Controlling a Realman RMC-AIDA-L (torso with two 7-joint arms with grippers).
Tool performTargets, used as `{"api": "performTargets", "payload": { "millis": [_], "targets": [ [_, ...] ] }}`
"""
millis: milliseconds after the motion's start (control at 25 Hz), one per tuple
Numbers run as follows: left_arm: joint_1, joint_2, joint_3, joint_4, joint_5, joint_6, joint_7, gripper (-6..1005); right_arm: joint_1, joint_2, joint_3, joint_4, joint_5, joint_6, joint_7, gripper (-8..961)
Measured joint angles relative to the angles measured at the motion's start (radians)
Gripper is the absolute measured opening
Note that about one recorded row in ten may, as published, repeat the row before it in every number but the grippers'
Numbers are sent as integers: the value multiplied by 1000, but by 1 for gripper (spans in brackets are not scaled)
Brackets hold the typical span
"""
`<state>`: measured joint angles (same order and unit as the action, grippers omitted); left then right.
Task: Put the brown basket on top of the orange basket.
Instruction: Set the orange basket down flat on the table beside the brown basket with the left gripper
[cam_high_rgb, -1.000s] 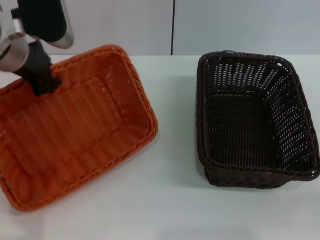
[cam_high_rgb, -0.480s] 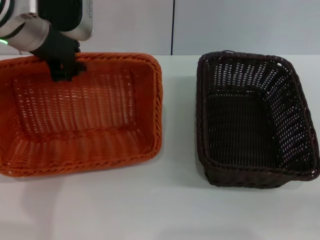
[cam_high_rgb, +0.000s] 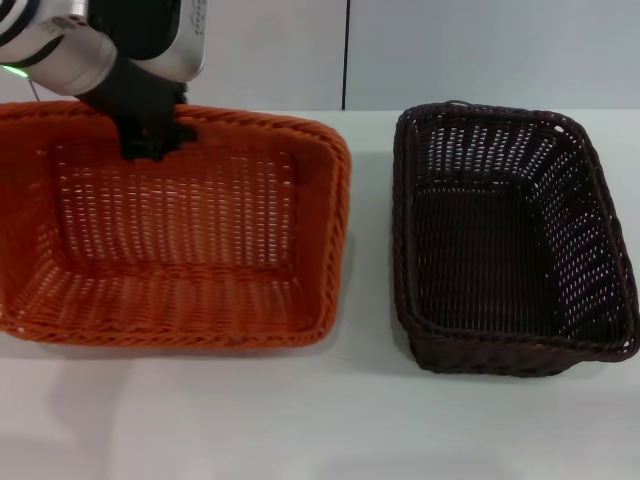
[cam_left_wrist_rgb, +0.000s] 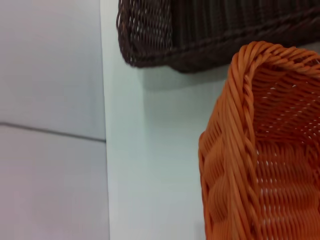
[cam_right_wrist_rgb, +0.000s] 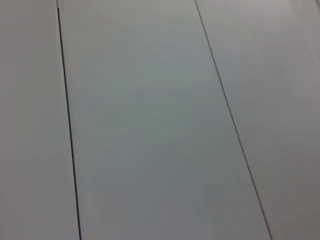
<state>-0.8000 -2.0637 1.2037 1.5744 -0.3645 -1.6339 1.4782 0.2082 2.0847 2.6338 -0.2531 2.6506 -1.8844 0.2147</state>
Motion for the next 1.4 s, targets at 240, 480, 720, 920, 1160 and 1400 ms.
{"api": "performTargets", "payload": {
  "millis": [240, 480, 720, 920, 1160, 1400],
  "targets": [
    [-17, -4, 4, -5, -52, 2, 1, 140, -3, 1, 0, -3, 0, -9, 0, 788],
    [-30, -9, 21, -43, -63, 28, -2, 140, -6, 2, 0, -4, -3, -9, 0, 789],
    [-31, -9, 38, -94, -68, 63, -3, 139, -6, 1, 0, -3, -4, -10, 0, 789],
    [-40, -9, 54, -168, -70, 123, 0, 139, -6, 1, 0, -3, -11, -10, 0, 789],
    [-47, -10, 66, -216, -70, 185, 0, 139, -9, 0, 0, -3, -12, -18, 0, 789],
    [-50, -10, 88, -277, -66, 275, -7, 139, -10, -1, 0, -3, -12, -24, 0, 788]
  ]
}}
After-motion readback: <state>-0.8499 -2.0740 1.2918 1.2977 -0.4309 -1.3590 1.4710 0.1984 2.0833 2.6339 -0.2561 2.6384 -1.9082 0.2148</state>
